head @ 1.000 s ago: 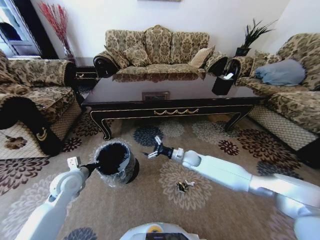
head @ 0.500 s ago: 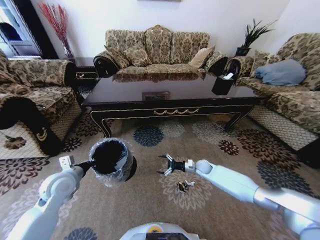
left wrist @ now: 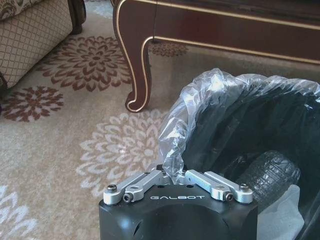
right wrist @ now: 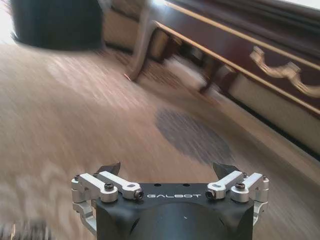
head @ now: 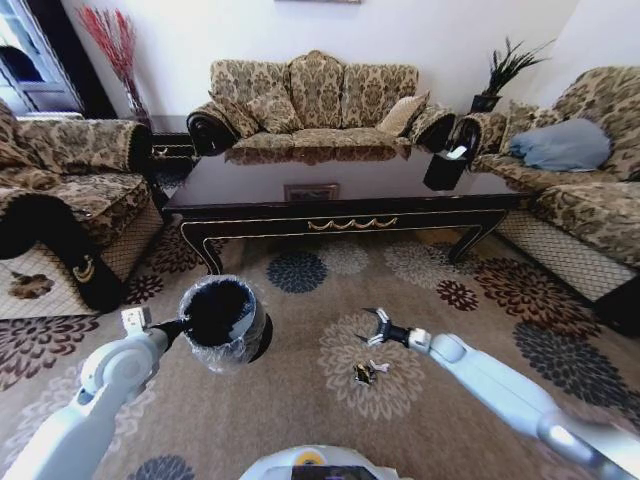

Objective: Move to the front of the table and pick up the trash from the floor, then place it into the trash bin.

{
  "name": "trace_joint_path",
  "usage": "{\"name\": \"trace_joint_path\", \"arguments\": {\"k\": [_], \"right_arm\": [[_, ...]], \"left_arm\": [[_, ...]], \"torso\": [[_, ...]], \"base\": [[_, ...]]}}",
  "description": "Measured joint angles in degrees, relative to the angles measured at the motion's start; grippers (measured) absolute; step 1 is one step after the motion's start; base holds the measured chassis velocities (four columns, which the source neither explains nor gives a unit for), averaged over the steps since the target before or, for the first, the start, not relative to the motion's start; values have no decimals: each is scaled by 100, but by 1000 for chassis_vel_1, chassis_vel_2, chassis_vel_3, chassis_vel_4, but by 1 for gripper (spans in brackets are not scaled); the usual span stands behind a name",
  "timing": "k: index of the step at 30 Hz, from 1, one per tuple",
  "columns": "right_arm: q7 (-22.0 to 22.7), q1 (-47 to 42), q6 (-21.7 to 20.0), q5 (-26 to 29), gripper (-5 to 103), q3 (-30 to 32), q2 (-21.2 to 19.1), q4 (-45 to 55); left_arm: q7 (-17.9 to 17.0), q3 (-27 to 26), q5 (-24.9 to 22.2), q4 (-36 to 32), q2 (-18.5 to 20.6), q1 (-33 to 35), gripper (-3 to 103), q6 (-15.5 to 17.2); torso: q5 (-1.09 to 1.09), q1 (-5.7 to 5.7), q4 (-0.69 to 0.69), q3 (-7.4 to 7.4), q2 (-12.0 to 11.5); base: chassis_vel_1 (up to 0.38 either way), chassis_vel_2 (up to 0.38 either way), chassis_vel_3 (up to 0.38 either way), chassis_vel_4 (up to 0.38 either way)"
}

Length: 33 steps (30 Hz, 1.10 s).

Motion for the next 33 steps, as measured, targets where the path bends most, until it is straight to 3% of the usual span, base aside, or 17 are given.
{"name": "trace_joint_path", "arguments": {"k": [5, 11, 13, 16, 20, 27, 33], "right_arm": [[674, -896, -331, 102, 100, 732, -32, 331], [646, -1373, -263, 154, 100, 1116, 144, 482], [466, -1429, -172, 40, 100, 1159, 225, 460], [-294, -1440, 35, -182, 100, 1238, 379, 274], [-801, -1385, 205, -424, 100, 1294, 518, -16], [-947, -1258, 366, -745, 100, 1354, 650, -314], [-1539, -849, 566, -1010, 100, 1327, 829, -916]], "left_arm": [[-55, 10, -41, -2, -7, 48, 2, -1], [-80, 4, 37, -32, -97, 174, 2, -1], [-85, -12, 81, -56, -132, 231, 2, -1], [-118, -86, 96, -147, -128, 349, 2, -1], [-187, -235, 17, -286, -35, 449, 2, -1], [-283, -397, -125, -383, 29, 520, 2, -1], [-377, -542, -174, -434, 67, 627, 2, 1]], "torso": [[-1, 0, -1, 0, 0], [-2, 0, 3, 0, 0], [-2, 0, 3, 0, 0], [-3, 0, 4, 0, 0], [-2, 0, 3, 0, 0], [-2, 0, 2, 0, 0], [-3, 1, 3, 1, 0]], "base": [[0, 0, 0, 0], [0, 0, 0, 0], [0, 0, 0, 0], [0, 0, 0, 0], [0, 0, 0, 0], [0, 0, 0, 0], [0, 0, 0, 0]]}}
